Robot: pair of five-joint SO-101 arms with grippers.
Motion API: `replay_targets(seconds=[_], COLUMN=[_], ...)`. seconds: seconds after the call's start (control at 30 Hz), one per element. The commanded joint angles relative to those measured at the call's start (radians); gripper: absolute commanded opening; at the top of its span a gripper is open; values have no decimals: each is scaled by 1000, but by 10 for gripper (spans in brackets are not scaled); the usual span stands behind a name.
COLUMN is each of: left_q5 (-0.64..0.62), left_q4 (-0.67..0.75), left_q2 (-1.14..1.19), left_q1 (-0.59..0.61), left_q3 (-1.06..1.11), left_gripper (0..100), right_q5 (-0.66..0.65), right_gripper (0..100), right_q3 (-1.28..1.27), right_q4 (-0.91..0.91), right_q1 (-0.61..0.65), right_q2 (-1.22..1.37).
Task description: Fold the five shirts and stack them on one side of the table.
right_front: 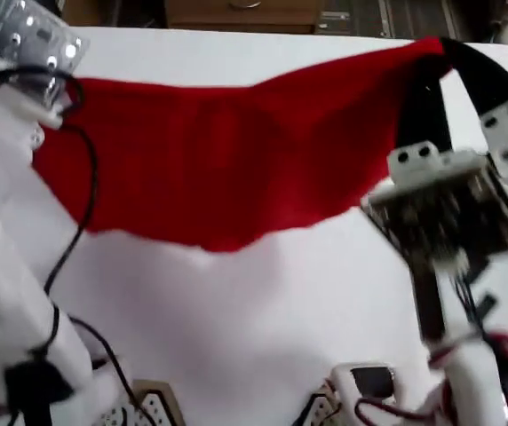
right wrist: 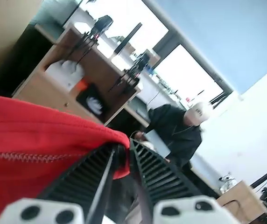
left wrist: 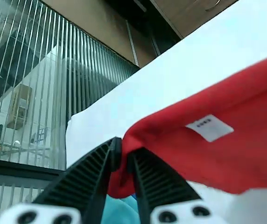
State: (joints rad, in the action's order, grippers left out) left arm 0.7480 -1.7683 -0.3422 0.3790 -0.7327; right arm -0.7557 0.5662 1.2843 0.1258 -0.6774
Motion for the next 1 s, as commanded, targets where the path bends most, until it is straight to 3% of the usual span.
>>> replay_targets(seconds=[0.0, 0.17, 0.4, 0.63, 0.8, 0.97], left_q5=[-15, -14, -11, -11, -9, -9], left_q4=[-11, 28, 107, 210, 287, 387], left_q2=[-150, -350, -508, -546, -548, -548], left_q1=[-17, -20, -20, -15, -14, -14], left_q3=[96, 180, 306, 378, 470, 605], left_gripper=[21, 21, 21, 21, 21, 21], right_q5=[8, 5, 0, -3, -147, -157], right_gripper=[20, 20, 20, 20, 21, 21], right_q3=[15, 17, 15, 9, 9, 6], right_q4=[-18, -30, -193, -282, -278, -245], right_q1=[-2, -2, -12, -12, -12, -10], right_q2=[-70, -166, -232, -170, -90, -50])
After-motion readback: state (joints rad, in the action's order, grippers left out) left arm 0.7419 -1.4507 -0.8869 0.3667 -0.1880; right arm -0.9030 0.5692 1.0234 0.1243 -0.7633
